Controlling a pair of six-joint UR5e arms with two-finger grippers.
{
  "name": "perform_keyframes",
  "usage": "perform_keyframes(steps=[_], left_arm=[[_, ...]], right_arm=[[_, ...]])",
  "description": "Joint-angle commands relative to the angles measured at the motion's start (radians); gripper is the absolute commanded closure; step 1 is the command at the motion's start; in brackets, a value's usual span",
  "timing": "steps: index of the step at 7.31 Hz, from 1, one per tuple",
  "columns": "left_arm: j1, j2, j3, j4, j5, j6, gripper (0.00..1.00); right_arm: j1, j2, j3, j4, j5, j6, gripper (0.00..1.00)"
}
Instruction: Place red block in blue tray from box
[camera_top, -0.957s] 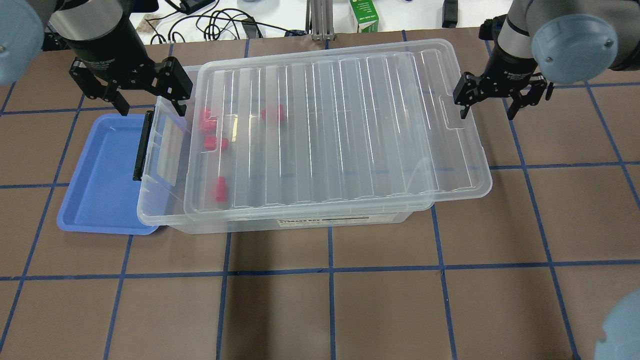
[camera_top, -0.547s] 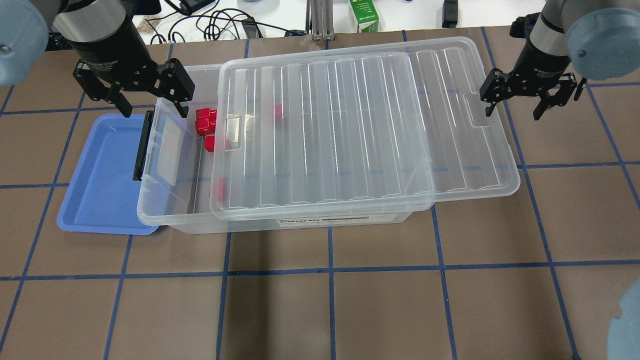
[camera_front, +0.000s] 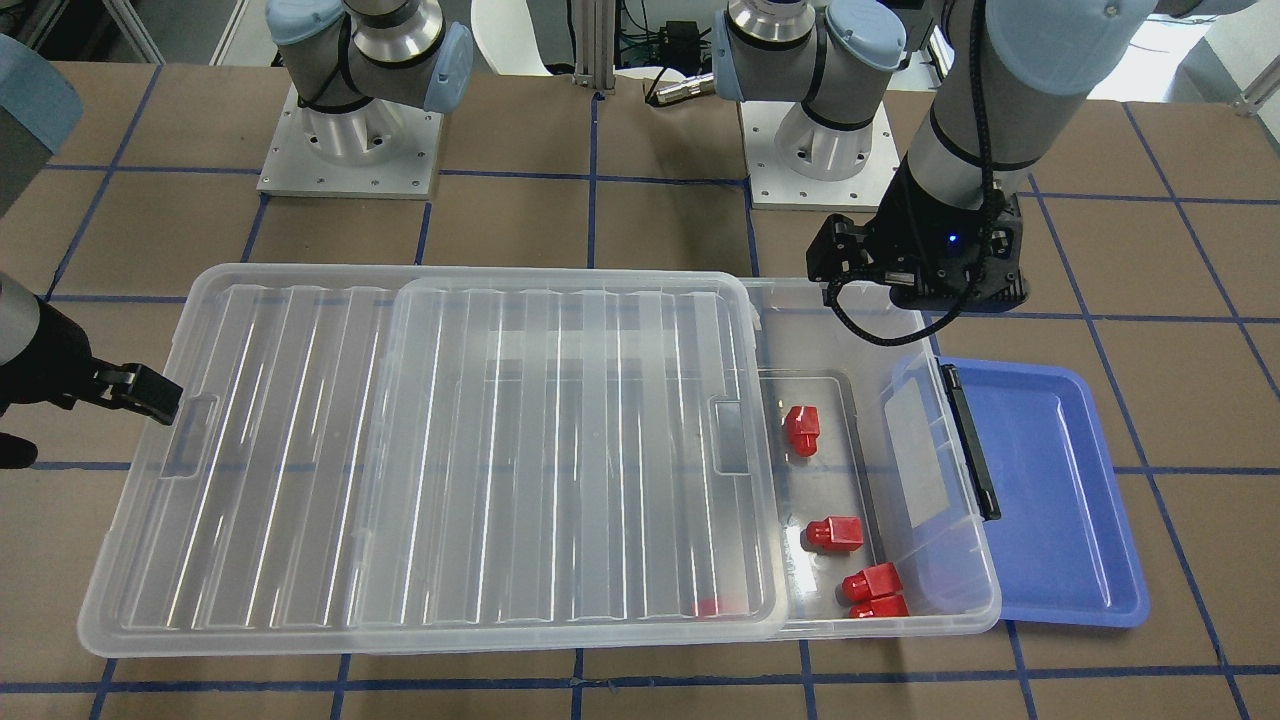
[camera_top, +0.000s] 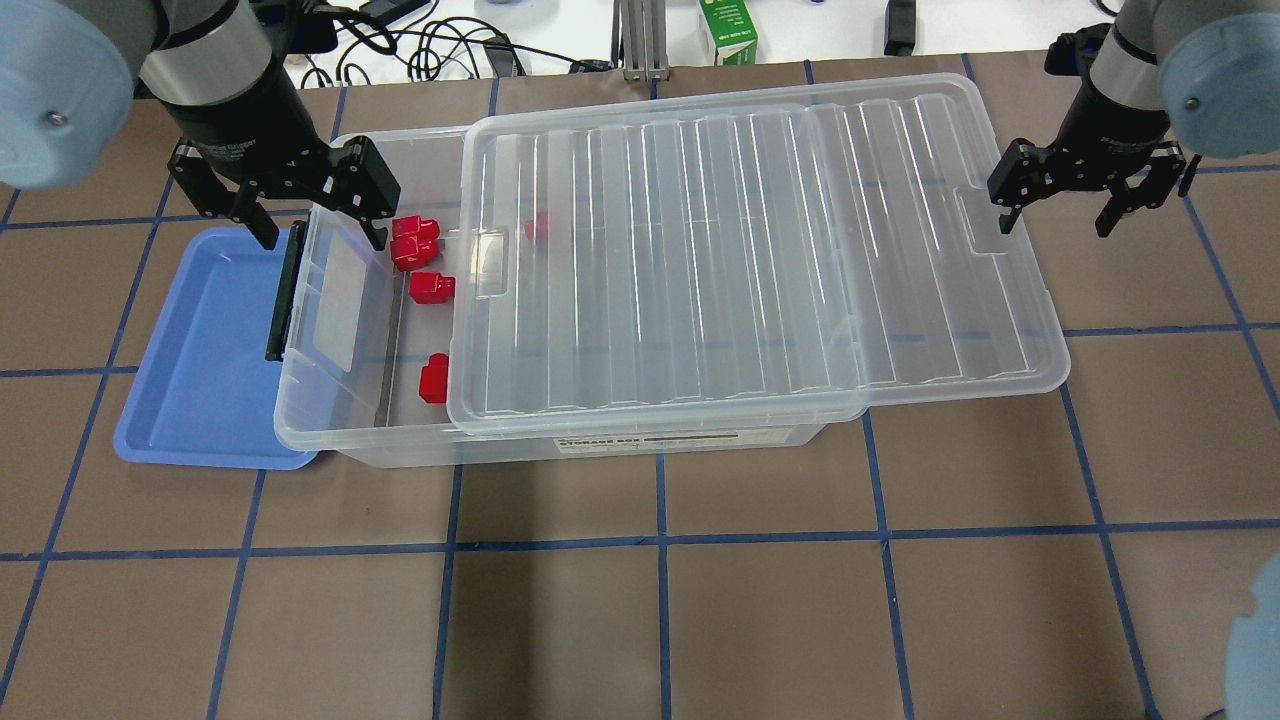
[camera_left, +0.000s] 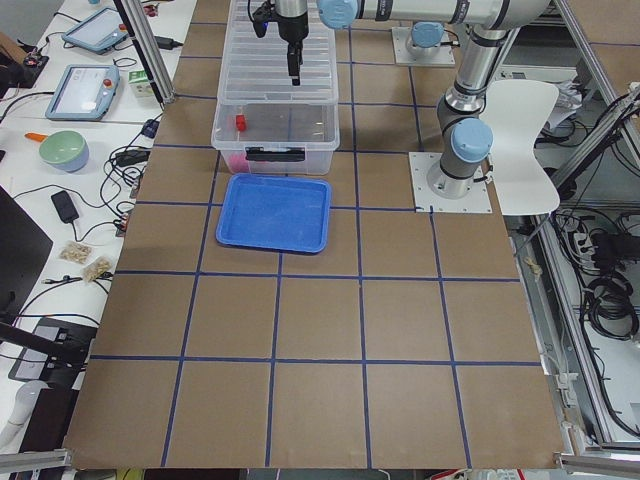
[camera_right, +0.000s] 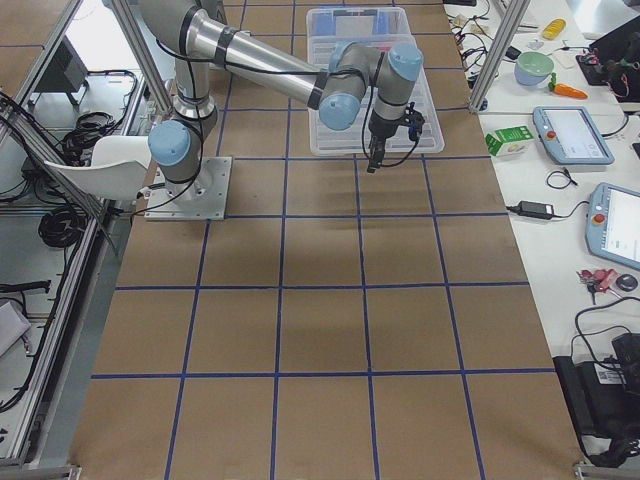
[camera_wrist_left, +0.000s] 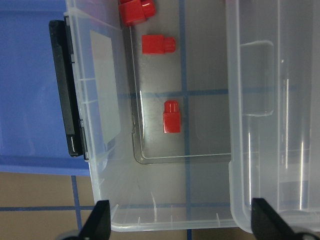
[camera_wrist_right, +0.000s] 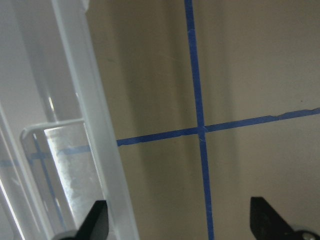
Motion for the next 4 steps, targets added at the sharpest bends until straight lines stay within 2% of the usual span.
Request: perform_keyframes(steps=[1,4], left_arm=[[0.001,-0.002,-0.125,0.148,-0.002,0.007,0.0],[0.001,-0.024,-0.286,0.341,-0.003,0.013,0.0]], right_arm=[[-0.032,0.0,0.0,-0.006,-0.018,-0.051,0.0],[-0.034,0.0,-0.014,-0.013,-0.047,-0.06,0.0]])
